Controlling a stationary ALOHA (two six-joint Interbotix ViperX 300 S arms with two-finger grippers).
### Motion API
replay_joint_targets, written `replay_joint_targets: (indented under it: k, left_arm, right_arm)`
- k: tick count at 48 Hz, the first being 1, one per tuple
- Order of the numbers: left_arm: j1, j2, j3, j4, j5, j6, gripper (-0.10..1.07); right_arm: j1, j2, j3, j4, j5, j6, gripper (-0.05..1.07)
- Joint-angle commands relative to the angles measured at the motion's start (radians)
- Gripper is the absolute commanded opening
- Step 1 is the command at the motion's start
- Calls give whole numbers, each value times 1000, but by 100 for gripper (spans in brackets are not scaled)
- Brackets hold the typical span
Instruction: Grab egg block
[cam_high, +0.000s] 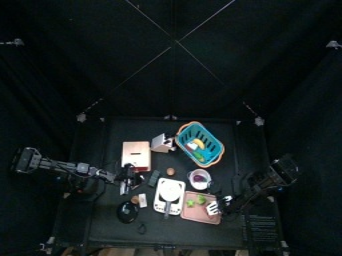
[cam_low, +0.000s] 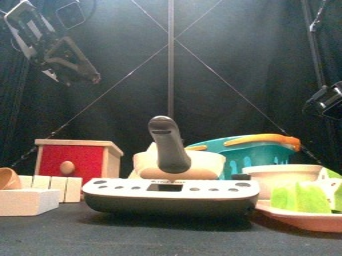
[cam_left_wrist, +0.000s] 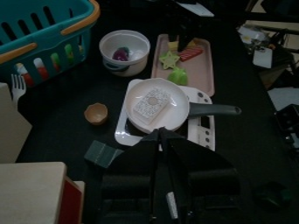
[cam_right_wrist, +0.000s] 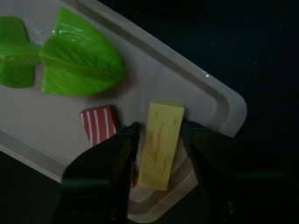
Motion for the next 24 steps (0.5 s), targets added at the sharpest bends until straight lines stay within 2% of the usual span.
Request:
replay_joint_targets:
  k: [1, 10, 24]
  left_arm:
    - [5, -2, -12, 0, 0, -2, 54]
    - [5, -2, -12, 0, 0, -2, 54]
    - [5, -2, -12, 0, -2, -2, 54]
  right_arm:
    - [-3, -8, -5, 3, -6, 2, 73]
    - [-6, -15, -6, 5, -2, 2, 61]
    - [-41, -104, -14, -2, 35, -44, 61]
